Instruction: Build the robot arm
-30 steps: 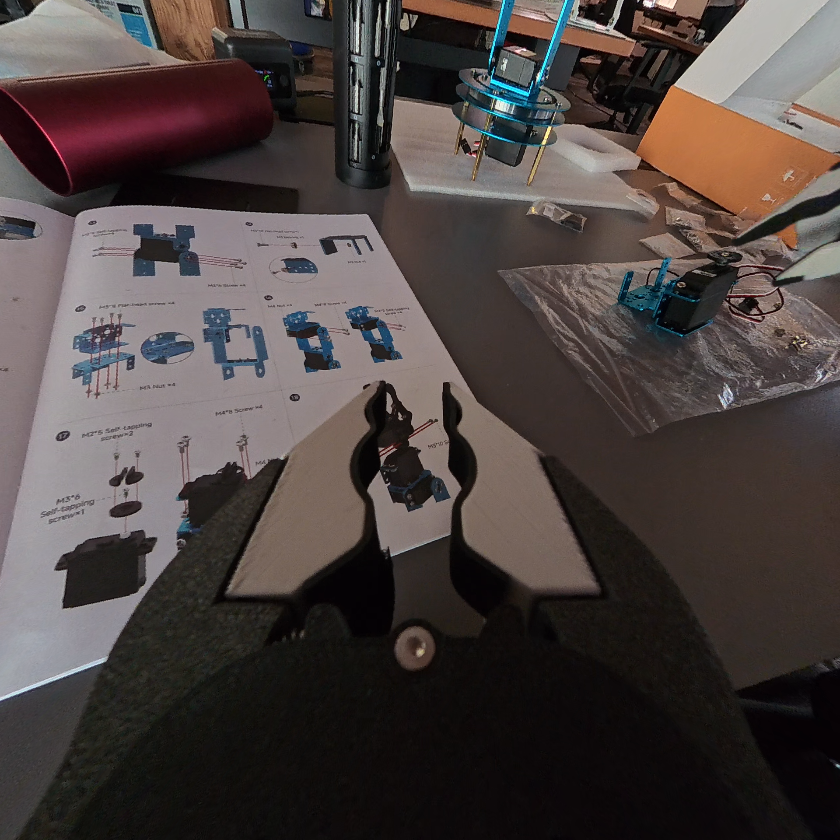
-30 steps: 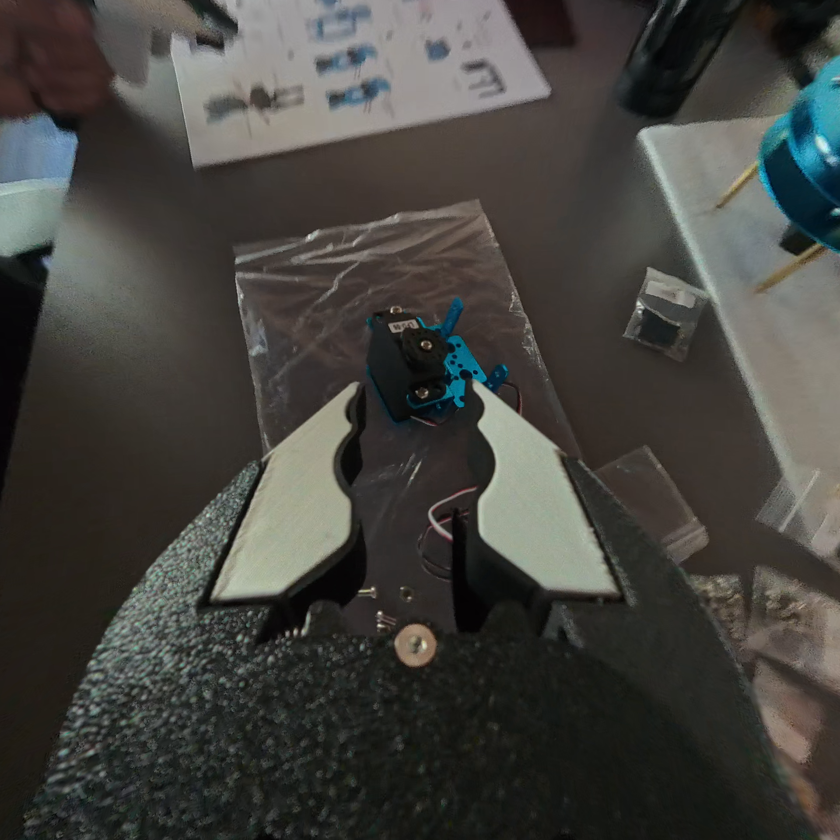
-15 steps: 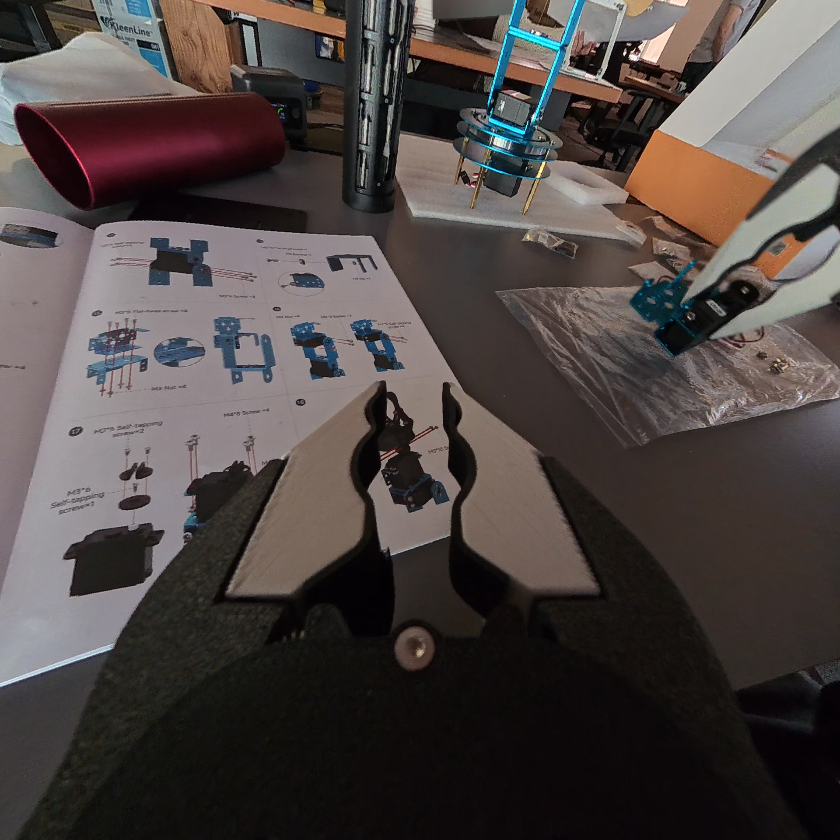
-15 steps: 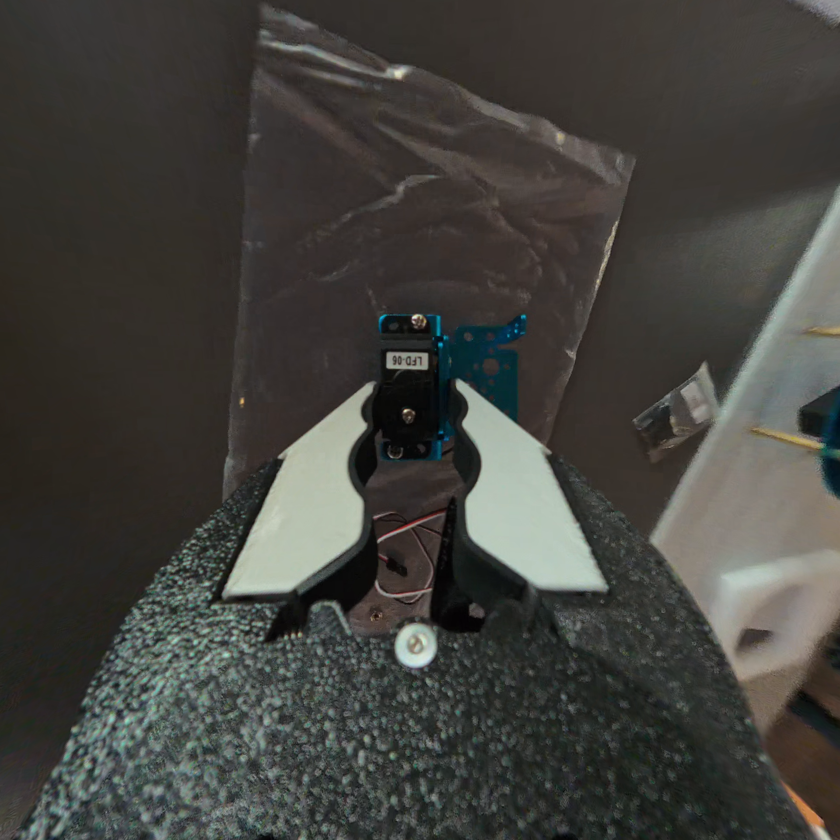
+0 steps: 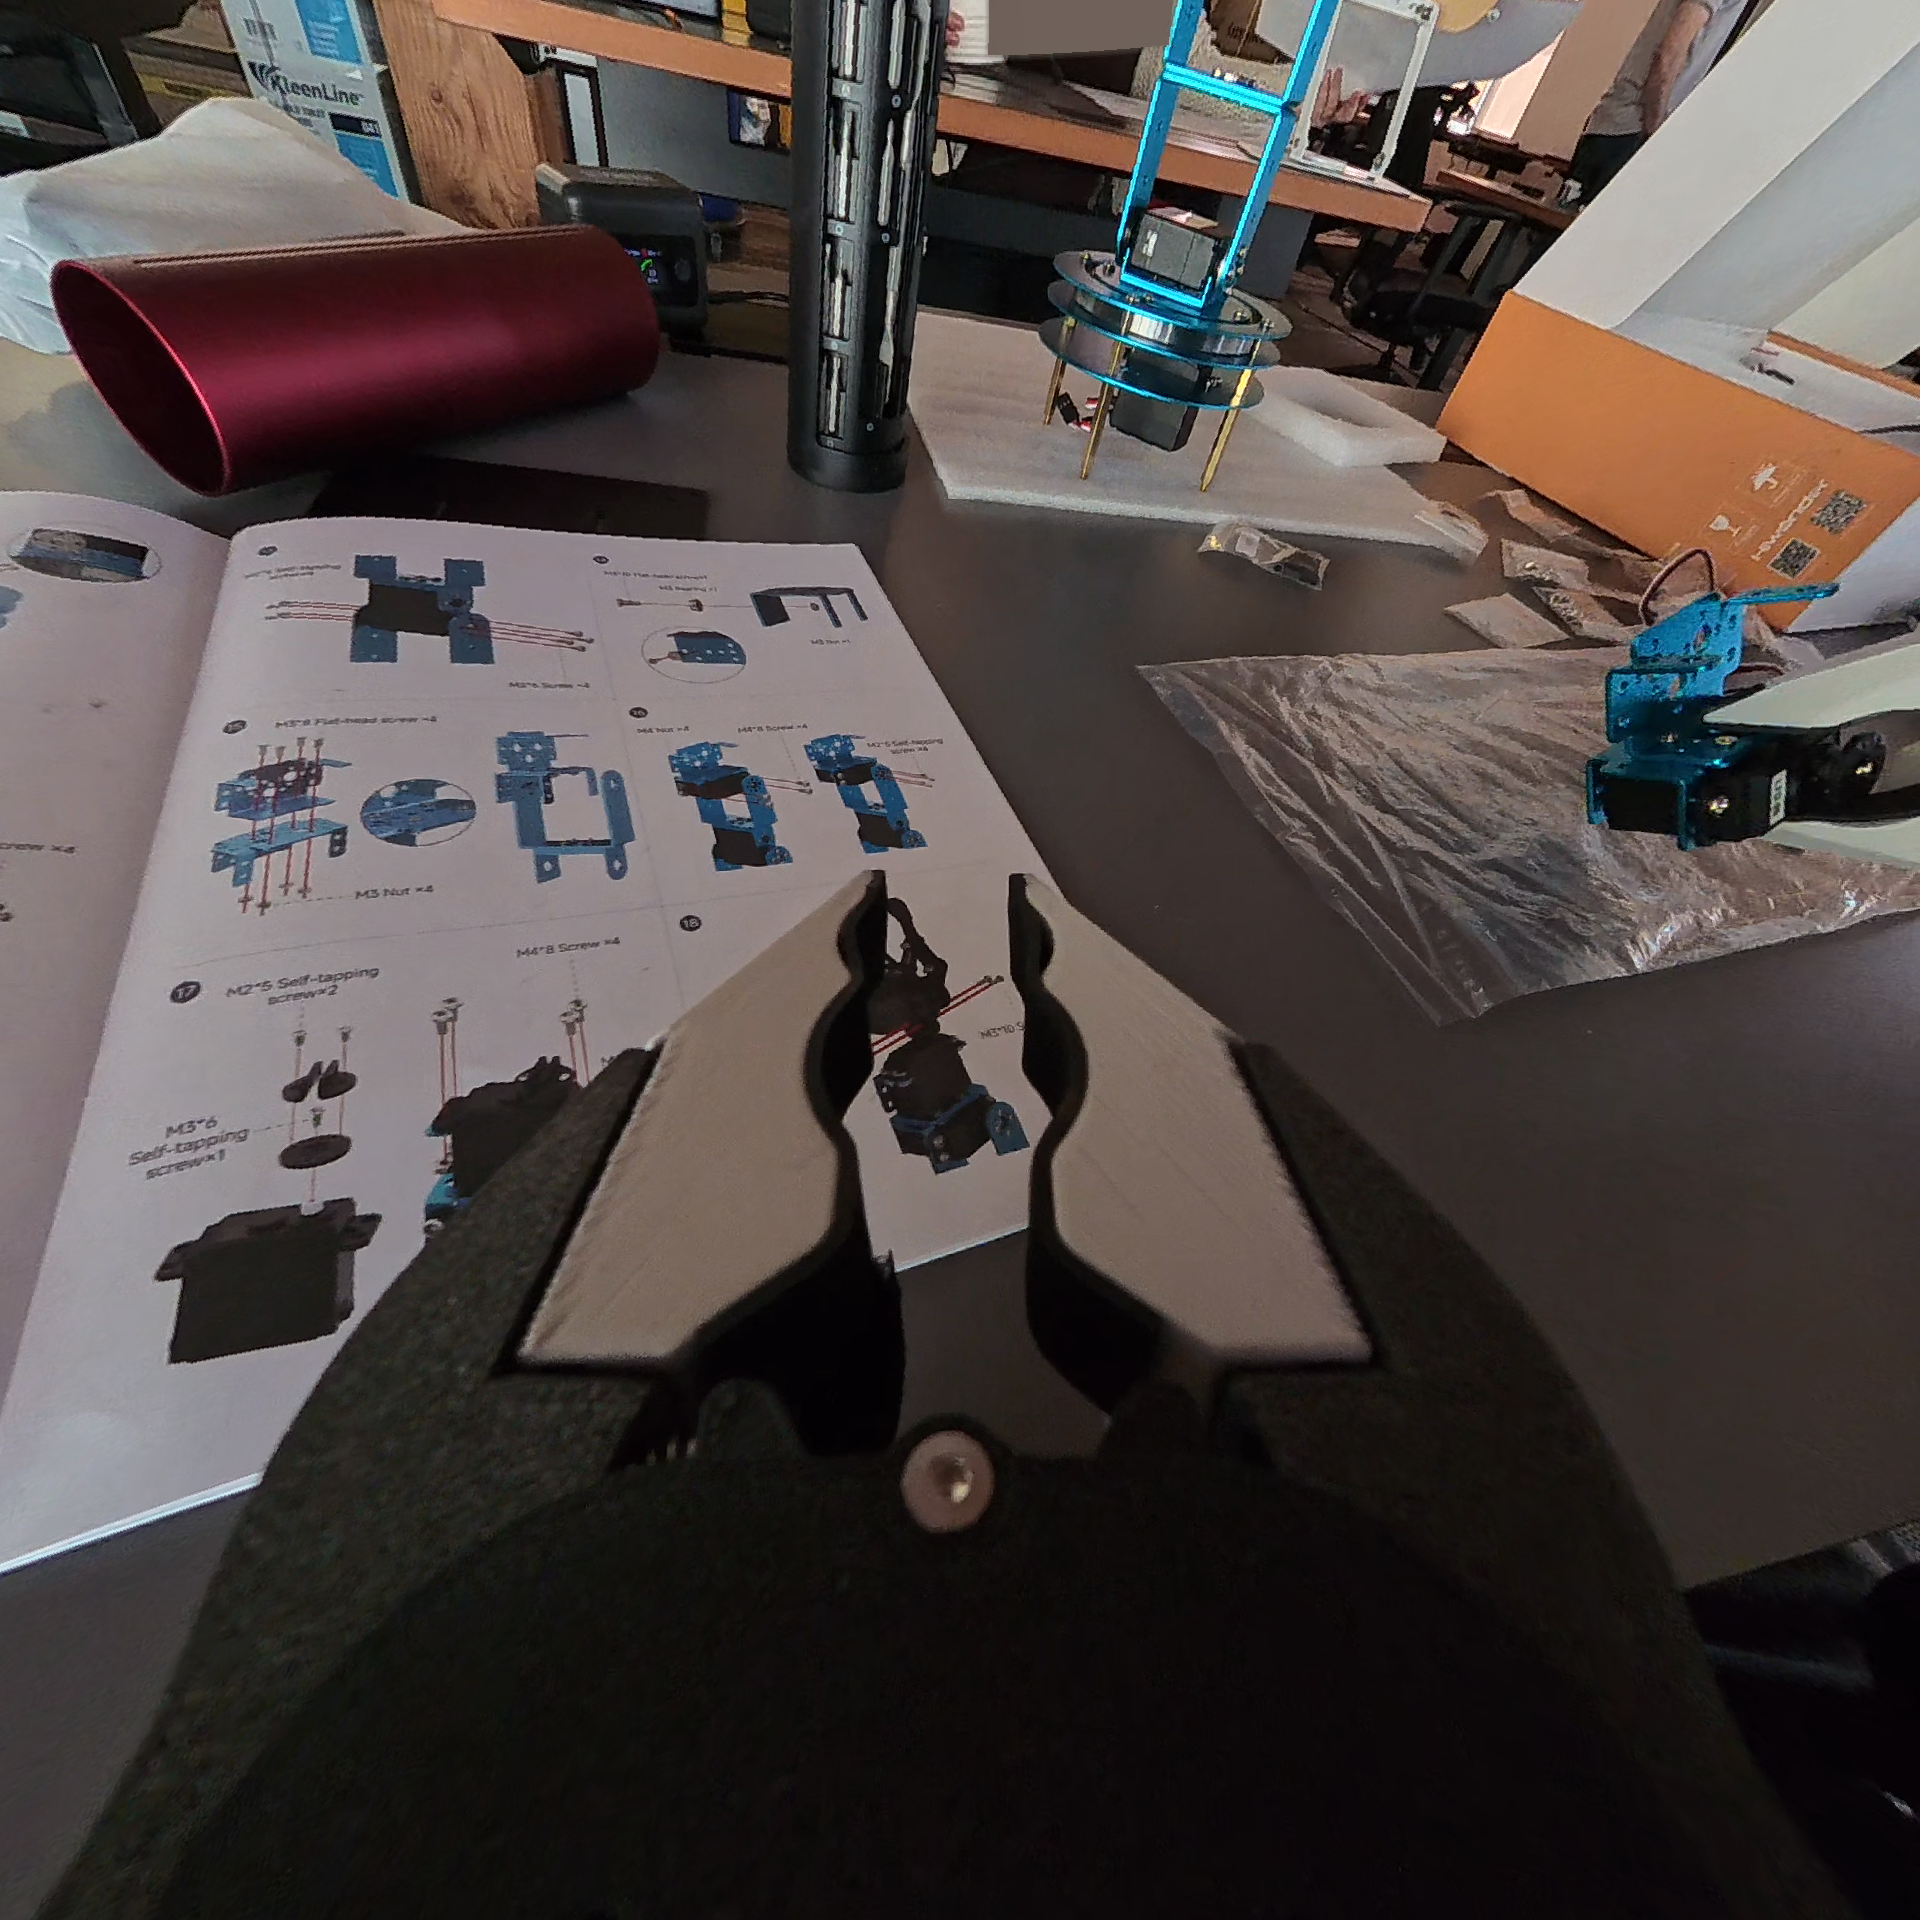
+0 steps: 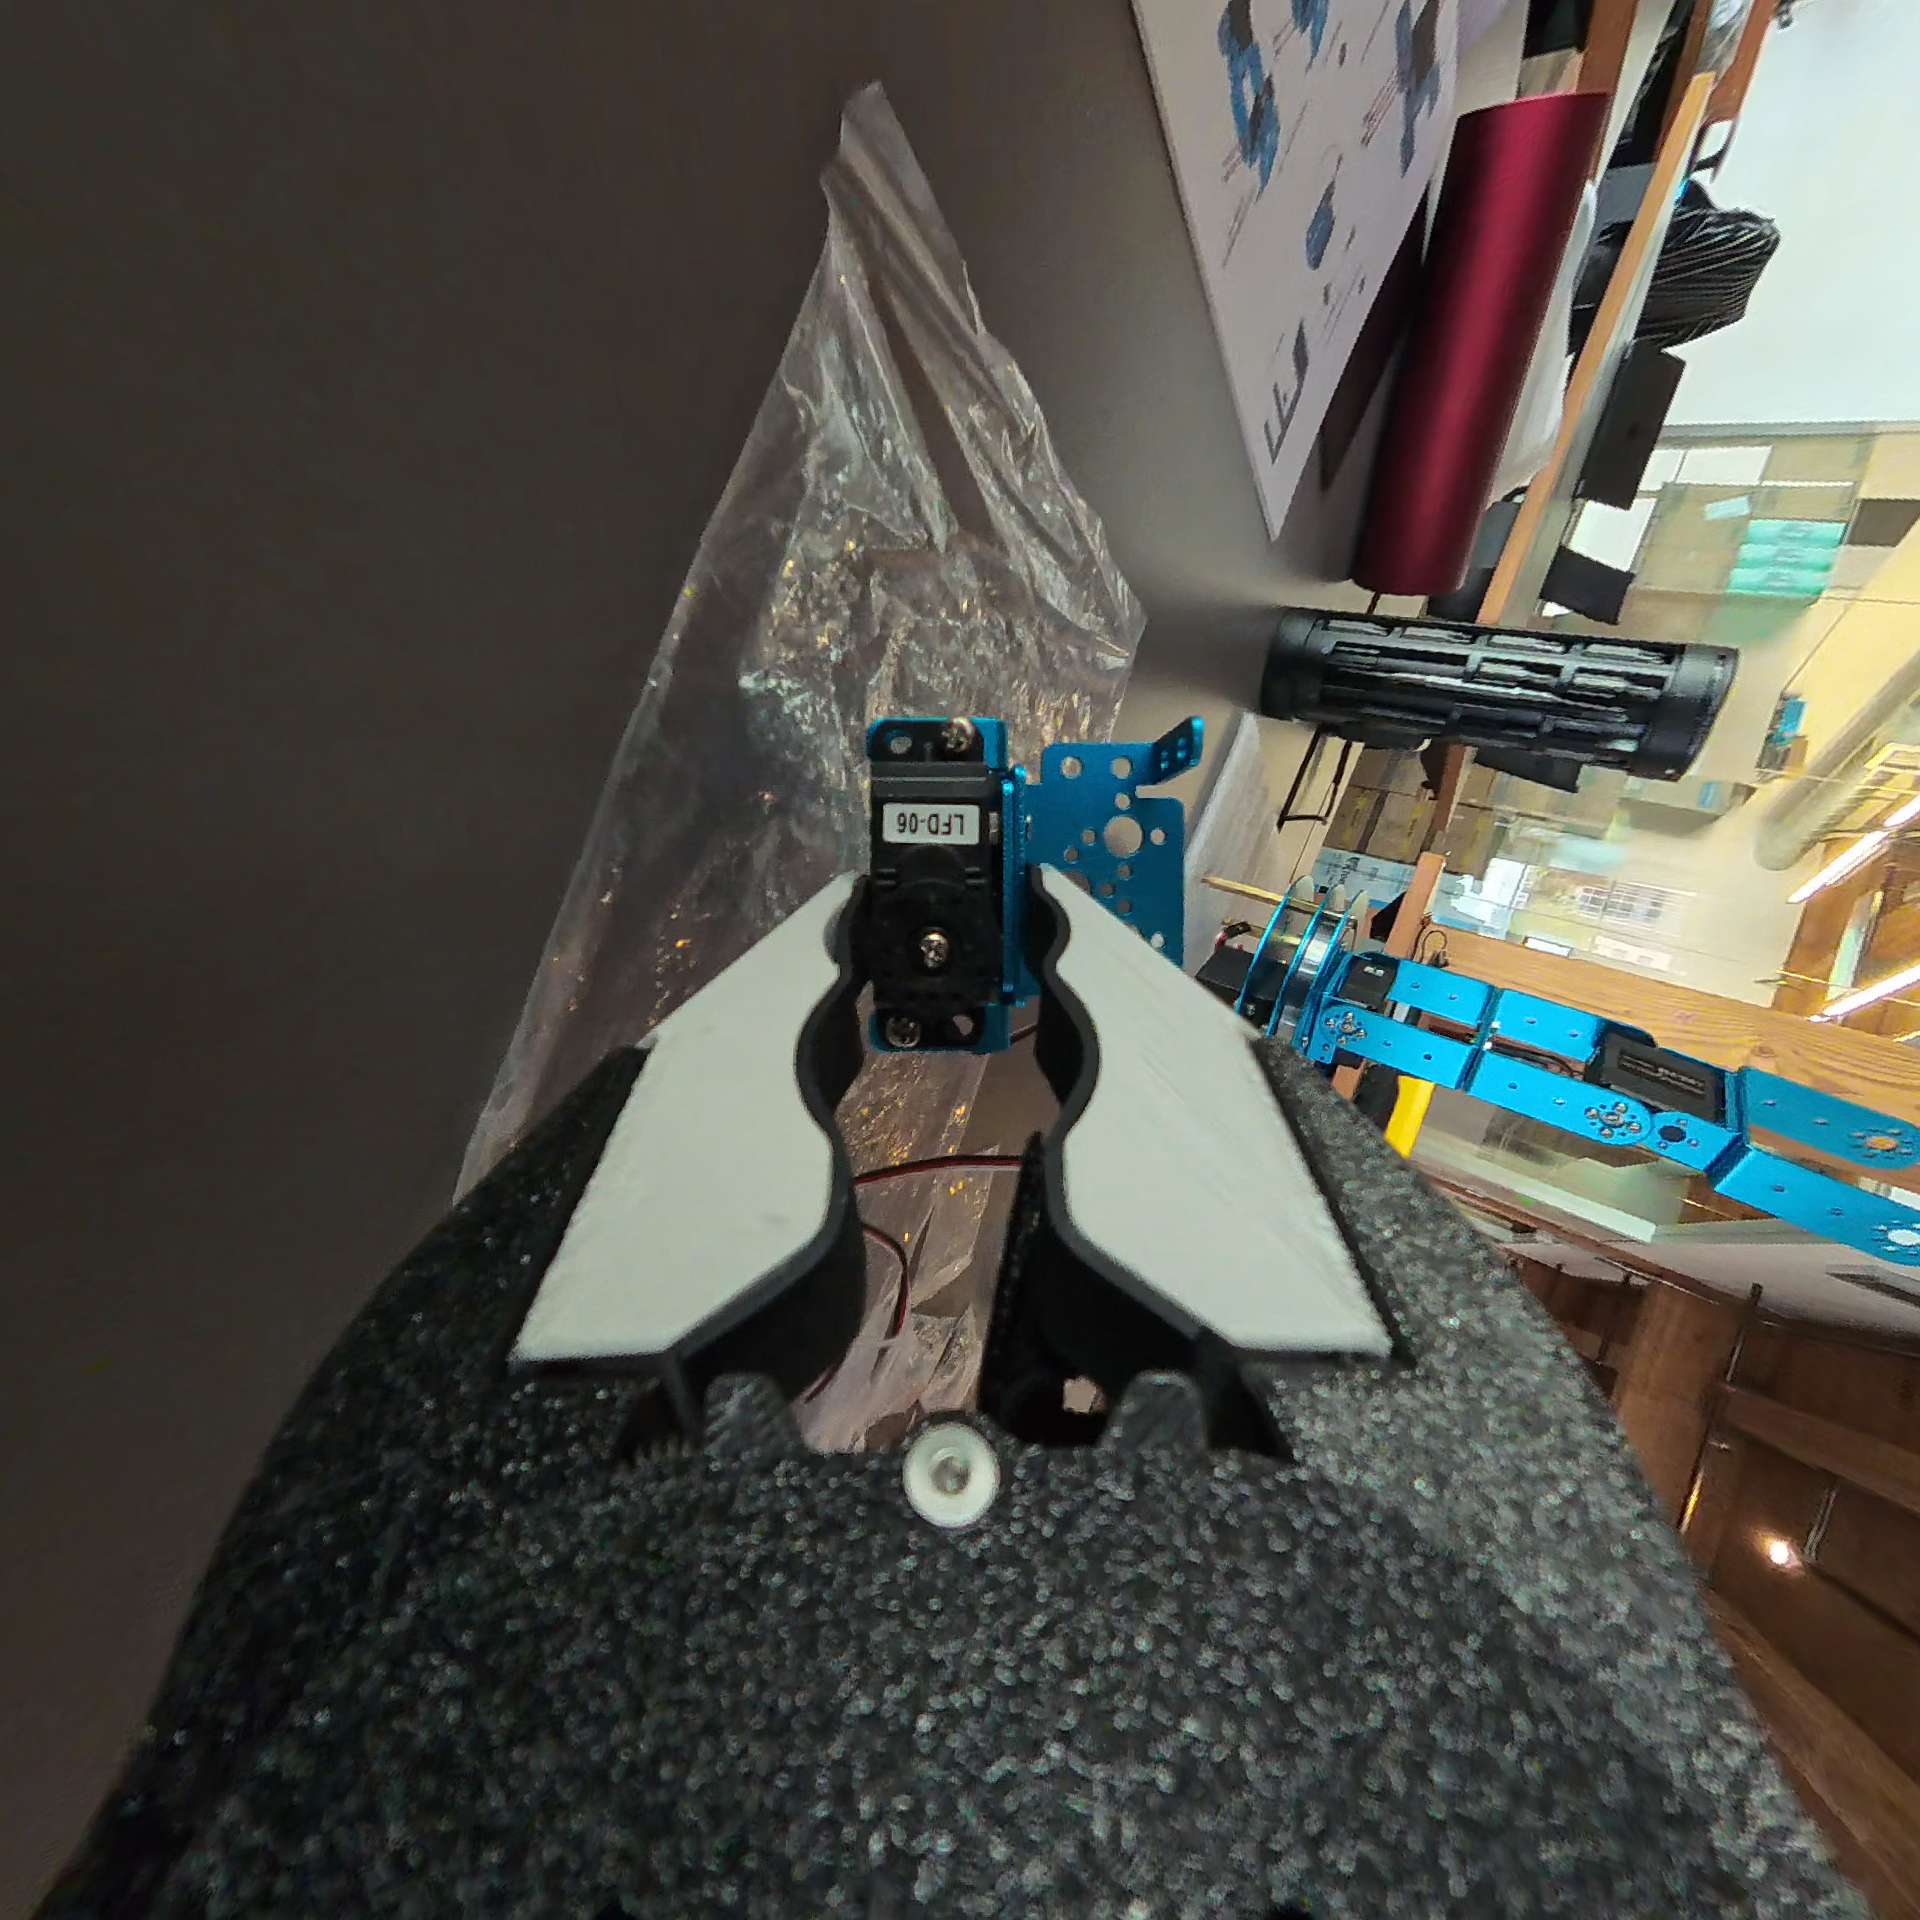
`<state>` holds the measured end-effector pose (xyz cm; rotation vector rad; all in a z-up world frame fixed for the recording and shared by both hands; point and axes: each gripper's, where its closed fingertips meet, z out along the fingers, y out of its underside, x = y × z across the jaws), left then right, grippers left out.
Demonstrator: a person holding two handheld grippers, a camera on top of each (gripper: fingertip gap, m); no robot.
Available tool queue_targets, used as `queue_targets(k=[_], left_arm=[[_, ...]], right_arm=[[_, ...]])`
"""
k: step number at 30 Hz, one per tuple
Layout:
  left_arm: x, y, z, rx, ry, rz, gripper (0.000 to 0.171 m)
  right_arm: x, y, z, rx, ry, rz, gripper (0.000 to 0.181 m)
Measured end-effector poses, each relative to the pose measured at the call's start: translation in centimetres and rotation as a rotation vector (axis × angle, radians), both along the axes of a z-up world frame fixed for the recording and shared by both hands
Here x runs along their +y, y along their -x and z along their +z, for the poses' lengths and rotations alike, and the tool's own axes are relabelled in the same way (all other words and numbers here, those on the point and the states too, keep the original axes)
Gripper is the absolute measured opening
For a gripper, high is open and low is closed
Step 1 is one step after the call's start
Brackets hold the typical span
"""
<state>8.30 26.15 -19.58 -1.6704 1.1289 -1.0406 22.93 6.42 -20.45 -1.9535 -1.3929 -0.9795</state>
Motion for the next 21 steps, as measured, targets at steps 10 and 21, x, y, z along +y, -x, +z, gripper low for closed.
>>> queue_targets(k=[10, 21], left_arm=[[0.0, 0.0, 0.0, 0.000, 0.015, -0.005, 0.022], [0.1, 0.0, 0.0, -0.003, 0.013, 0.003, 0.023]], right_arm=[[1.3, 0.3, 1.6, 0.862, 0.036, -0.020, 0.028], [0.1, -0.7, 1.2, 1.059, 0.106, -0.167, 0.028]])
